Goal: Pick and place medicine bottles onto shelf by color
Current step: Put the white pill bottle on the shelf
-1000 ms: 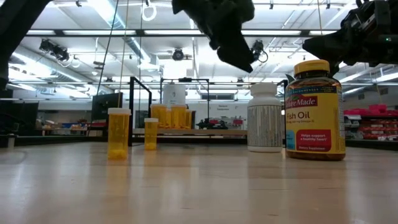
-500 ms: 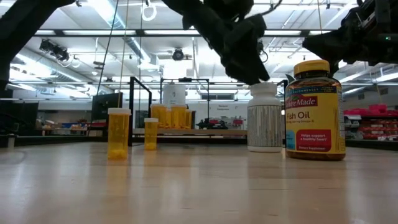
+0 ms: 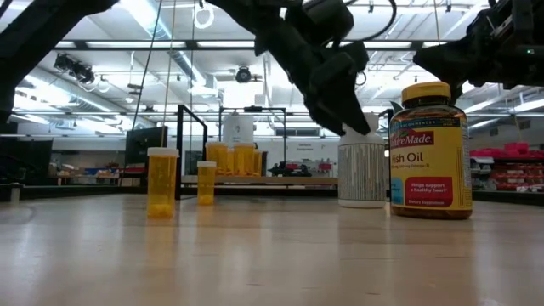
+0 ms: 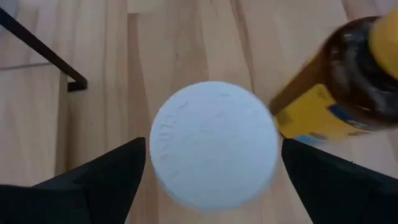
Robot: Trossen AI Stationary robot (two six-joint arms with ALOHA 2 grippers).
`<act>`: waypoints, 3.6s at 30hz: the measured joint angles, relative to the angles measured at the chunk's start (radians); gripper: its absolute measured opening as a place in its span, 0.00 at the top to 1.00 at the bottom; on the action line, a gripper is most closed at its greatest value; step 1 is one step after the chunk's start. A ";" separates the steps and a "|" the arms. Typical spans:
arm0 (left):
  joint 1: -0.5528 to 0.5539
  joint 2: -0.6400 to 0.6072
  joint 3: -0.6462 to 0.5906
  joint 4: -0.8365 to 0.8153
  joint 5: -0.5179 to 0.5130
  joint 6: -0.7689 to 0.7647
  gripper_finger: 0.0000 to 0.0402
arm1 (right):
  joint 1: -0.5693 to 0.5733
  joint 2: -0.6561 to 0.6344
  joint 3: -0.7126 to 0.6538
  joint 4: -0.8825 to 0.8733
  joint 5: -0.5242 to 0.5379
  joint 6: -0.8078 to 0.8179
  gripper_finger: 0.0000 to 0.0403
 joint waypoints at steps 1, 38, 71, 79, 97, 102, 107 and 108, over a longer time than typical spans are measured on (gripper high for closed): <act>0.000 0.007 0.000 0.005 0.000 -0.005 0.05 | 0.000 0.000 0.000 0.002 0.000 0.000 0.86; 0.105 0.014 0.264 -0.213 0.014 0.182 0.40 | 0.000 0.000 0.000 0.013 0.000 0.000 0.86; 0.464 0.106 0.358 -0.096 0.163 0.204 0.37 | 0.000 0.000 0.000 0.015 0.000 0.000 0.86; 0.473 0.125 0.358 -0.095 0.152 0.190 0.37 | 0.000 0.000 0.000 0.019 0.000 0.000 0.86; 0.460 0.133 0.358 -0.108 0.151 0.205 0.23 | 0.000 0.000 0.000 0.019 0.000 0.000 0.86; 0.458 0.133 0.364 -0.114 0.149 0.206 0.17 | 0.000 0.000 0.000 0.018 0.000 0.000 0.86; 0.458 0.133 0.408 -0.152 0.149 0.230 0.12 | 0.000 0.000 0.000 0.018 0.000 0.000 0.86; 0.457 0.133 0.419 -0.158 0.149 0.233 0.11 | 0.000 0.000 0.000 0.018 0.000 0.000 0.86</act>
